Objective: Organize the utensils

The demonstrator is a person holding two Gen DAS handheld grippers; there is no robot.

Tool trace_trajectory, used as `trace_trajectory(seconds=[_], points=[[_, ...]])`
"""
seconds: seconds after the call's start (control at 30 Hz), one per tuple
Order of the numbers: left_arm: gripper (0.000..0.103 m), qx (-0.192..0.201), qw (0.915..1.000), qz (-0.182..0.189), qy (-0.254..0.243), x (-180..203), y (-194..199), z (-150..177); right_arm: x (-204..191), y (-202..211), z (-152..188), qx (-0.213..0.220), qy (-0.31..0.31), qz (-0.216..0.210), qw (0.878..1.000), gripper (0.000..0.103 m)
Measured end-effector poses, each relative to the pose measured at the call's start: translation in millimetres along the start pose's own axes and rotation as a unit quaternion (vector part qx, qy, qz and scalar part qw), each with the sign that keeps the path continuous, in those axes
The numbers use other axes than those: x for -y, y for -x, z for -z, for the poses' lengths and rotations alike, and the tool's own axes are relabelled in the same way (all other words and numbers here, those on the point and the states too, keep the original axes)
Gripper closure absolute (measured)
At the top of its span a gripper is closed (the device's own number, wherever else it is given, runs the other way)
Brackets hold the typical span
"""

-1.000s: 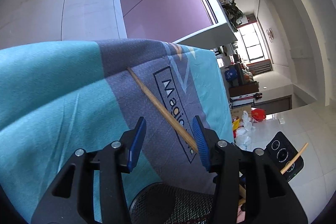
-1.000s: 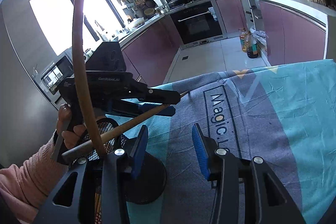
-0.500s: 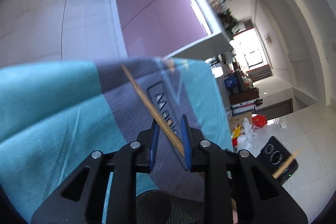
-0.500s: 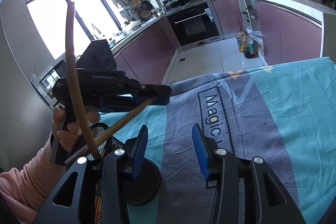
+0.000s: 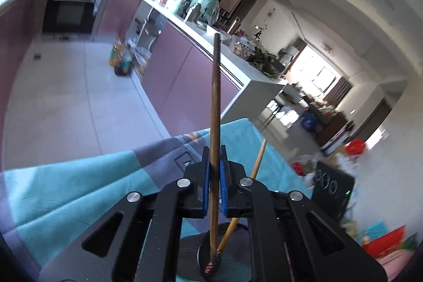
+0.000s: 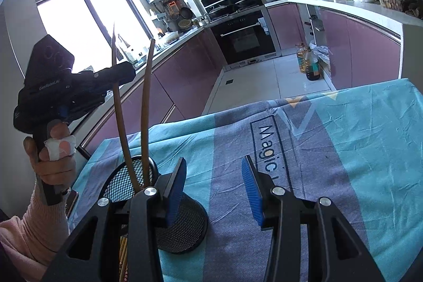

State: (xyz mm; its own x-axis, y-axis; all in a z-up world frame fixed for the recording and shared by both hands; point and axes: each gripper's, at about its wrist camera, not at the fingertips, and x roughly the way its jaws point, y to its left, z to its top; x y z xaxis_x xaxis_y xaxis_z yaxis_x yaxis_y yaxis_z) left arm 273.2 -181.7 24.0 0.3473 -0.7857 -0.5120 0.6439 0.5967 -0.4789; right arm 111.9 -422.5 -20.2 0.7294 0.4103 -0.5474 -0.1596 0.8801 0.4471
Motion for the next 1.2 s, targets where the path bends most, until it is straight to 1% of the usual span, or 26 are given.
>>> trace_trajectory(seconds=[0.07, 0.2, 0.27, 0.3, 0.33, 0.37, 0.47, 0.53, 0.6, 0.7, 0.77, 0.83, 0.93, 0.97, 1.0, 1.1, 1.2], points=[[0.096, -0.005, 0.9999, 0.000, -0.012, 7, 5, 5, -3, 3, 2, 0.000, 0.006, 0.000, 1.000, 0.061], [0.096, -0.018, 0.9979, -0.017, -0.061, 24, 14, 19, -8, 8, 4, 0.003, 0.008, 0.001, 1.000, 0.061], [0.095, -0.024, 0.9956, -0.034, -0.083, 32, 15, 27, -10, 10, 4, 0.004, 0.009, 0.001, 1.000, 0.061], [0.092, -0.029, 0.9942, -0.043, -0.094, 36, 16, 31, -11, 10, 3, 0.004, 0.010, 0.001, 1.000, 0.061], [0.084, -0.035, 0.9932, -0.051, -0.099, 39, 17, 37, -13, 11, 3, 0.005, 0.013, 0.001, 1.000, 0.061], [0.079, -0.036, 0.9923, -0.060, -0.102, 41, 18, 42, -17, 14, 3, 0.007, 0.017, 0.002, 1.000, 0.061], [0.077, -0.022, 0.9907, -0.089, -0.100, 44, 27, 56, -27, 23, 6, 0.014, 0.035, 0.006, 0.999, 0.061], [0.076, -0.016, 0.9922, -0.090, -0.084, 42, 36, 67, -35, 29, 8, 0.018, 0.049, 0.011, 0.999, 0.061], [0.076, -0.005, 0.9903, -0.113, -0.080, 41, 50, 82, -42, 36, 10, 0.021, 0.063, 0.009, 0.998, 0.061], [0.072, 0.013, 0.9880, -0.136, -0.072, 41, 74, 103, -55, 48, 15, 0.023, 0.085, 0.002, 0.996, 0.061], [0.067, 0.026, 0.9869, -0.144, -0.067, 37, 89, 115, -66, 54, 23, 0.018, 0.105, -0.009, 0.994, 0.061], [0.066, 0.032, 0.9852, -0.158, -0.058, 35, 105, 129, -77, 58, 31, 0.008, 0.126, -0.023, 0.992, 0.060], [0.066, 0.025, 0.9813, -0.185, -0.049, 34, 118, 153, -95, 54, 46, -0.016, 0.155, -0.032, 0.987, 0.060], [0.066, 0.022, 0.9814, -0.186, -0.043, 33, 120, 161, -102, 50, 53, -0.030, 0.166, -0.036, 0.985, 0.060], [0.066, 0.018, 0.9818, -0.185, -0.035, 31, 122, 168, -107, 46, 59, -0.039, 0.172, -0.037, 0.984, 0.060], [0.065, 0.000, 0.9788, -0.203, -0.022, 27, 120, 189, -121, 26, 78, -0.077, 0.189, -0.039, 0.978, 0.060], [0.065, -0.022, 0.9761, -0.216, -0.005, 20, 113, 208, -128, 4, 90, -0.111, 0.183, -0.040, 0.976, 0.061]])
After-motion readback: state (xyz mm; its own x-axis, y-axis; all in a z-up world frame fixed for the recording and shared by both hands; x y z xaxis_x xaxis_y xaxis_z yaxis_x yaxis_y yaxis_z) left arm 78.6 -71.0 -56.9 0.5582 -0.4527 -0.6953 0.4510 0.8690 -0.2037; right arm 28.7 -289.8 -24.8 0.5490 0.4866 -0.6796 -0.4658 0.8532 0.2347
